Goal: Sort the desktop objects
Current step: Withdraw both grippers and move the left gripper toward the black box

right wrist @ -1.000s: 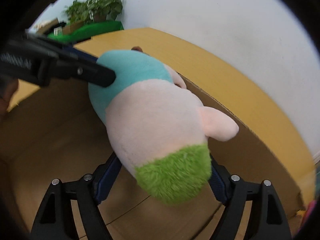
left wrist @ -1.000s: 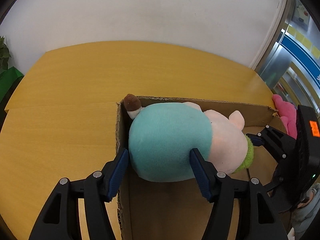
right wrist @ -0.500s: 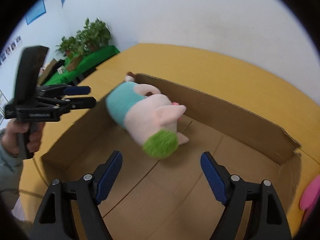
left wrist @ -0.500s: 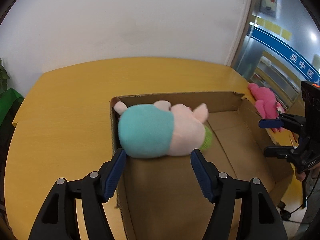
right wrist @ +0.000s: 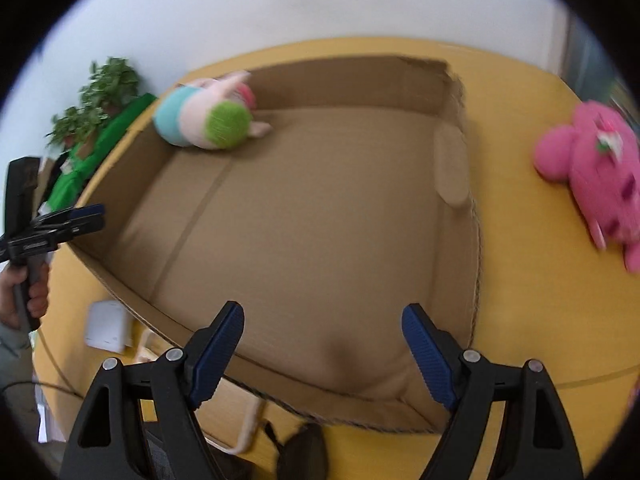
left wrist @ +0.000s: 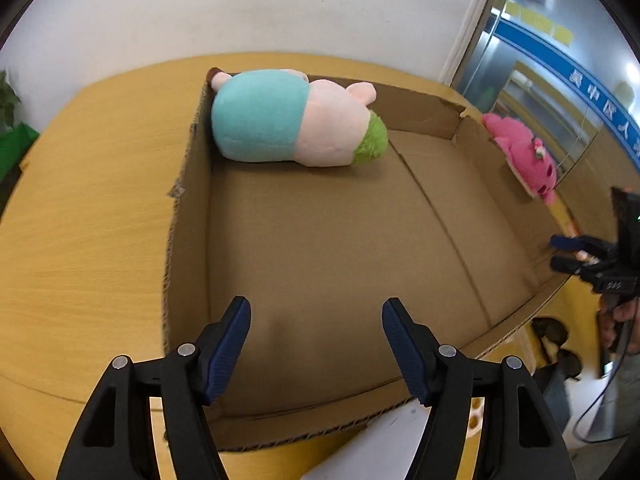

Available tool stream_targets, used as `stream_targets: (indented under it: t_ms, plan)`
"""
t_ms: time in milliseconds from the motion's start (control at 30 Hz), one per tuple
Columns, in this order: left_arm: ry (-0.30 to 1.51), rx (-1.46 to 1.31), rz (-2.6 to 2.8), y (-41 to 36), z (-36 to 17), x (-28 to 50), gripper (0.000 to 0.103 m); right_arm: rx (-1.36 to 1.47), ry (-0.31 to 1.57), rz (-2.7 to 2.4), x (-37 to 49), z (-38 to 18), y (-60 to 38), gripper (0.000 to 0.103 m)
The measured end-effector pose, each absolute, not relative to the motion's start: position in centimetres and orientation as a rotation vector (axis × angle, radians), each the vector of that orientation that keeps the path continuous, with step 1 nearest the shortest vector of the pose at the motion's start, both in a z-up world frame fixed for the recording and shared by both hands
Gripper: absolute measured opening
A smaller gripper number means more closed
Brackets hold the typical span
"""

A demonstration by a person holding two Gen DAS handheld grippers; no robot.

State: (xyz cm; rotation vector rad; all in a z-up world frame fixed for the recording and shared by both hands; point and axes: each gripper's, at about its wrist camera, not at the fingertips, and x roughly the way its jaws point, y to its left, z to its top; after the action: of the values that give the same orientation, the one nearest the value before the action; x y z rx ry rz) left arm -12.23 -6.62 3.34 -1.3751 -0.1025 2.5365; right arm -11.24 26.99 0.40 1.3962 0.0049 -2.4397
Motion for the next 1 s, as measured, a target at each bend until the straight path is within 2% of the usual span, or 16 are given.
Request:
stream_targets:
  t_ms: [167,400,600,733,867,933,967,1000]
  plan:
    - [-0.154,-1.365,2.534,-5.9,3.3,-10.0,0.072,1.384,0.021,-2.495,-9.7,0.4,27.3,0.081]
    - [-0.062,-1.383,2.576,-4.3,3.3,-7.3,0.072,1.396,0.027,-2.517,-7.1,0.8,27.5,0.081]
    - [-0.149,-1.26,2.701,-4.8,6.0,-5.0,0.072,1.333,-0.086,-2.572,-5.1,2.9,28.0,0.081]
    - [-0.175,-1.107,2.874,-4.8,8.7,-2.2,0.085,1.259,-0.097,-2.663,-3.3,4.7,27.3,0.083]
    - [-0.192,-0.99,2.9,-3.9,10.4,0.0,0.085,1.154,-0.04,-2.703,-1.4,6.1,25.3,0.083]
    - [-0.191,-0.957,2.904,-3.3,10.8,1.1,0.085,1.094,-0.001,-2.733,-0.4,6.7,24.4,0.078]
    - [-0.183,-0.952,2.912,-3.1,11.0,1.3,0.083,1.076,0.008,-2.743,0.1,6.9,24.1,0.055]
    - [-0.161,-0.944,2.925,-2.7,11.0,1.7,0.074,1.074,0.014,-2.745,0.4,7.1,23.9,0.012]
